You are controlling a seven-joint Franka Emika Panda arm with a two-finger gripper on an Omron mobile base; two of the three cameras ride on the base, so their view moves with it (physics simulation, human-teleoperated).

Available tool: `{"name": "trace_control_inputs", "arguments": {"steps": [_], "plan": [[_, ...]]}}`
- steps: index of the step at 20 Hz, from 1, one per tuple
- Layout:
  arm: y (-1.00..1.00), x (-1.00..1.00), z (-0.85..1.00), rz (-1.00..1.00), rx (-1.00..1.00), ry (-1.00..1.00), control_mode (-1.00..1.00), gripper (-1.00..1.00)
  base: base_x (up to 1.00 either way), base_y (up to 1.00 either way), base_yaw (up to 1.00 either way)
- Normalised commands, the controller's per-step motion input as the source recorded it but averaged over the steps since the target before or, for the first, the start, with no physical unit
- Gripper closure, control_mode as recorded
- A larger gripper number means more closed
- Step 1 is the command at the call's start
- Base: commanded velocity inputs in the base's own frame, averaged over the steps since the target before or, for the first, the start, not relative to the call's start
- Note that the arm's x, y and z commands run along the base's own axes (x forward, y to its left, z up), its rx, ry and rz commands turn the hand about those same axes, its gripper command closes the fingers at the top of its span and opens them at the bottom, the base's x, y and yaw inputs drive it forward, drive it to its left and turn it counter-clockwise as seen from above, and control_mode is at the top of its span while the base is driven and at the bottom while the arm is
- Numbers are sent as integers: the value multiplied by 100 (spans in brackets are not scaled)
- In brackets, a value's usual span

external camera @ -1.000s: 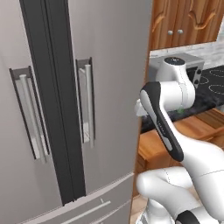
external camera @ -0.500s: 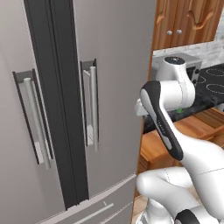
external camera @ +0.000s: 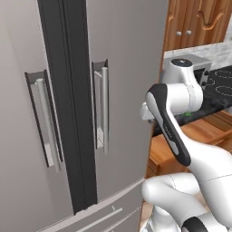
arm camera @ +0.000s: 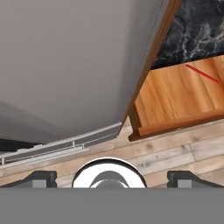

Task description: Pick up the straw from the right drawer and put it inside the smoothie cup.

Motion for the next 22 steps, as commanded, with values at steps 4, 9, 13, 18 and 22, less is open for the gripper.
{"name": "trace_control_inputs", "arguments": {"steps": [4, 9, 13, 18, 22], "plan": [[0, 0, 0, 0, 0, 0, 100, -100, -6, 25, 0], [0, 0, 0, 0, 0, 0, 100, -100, -23, 7, 0], [0, 0, 0, 0, 0, 0, 100, -100, -42, 1, 0], [0, 0, 0, 0, 0, 0, 100, -100, -1, 10, 0], [0, 0, 0, 0, 0, 0, 100, -100, -7, 40, 4]]}}
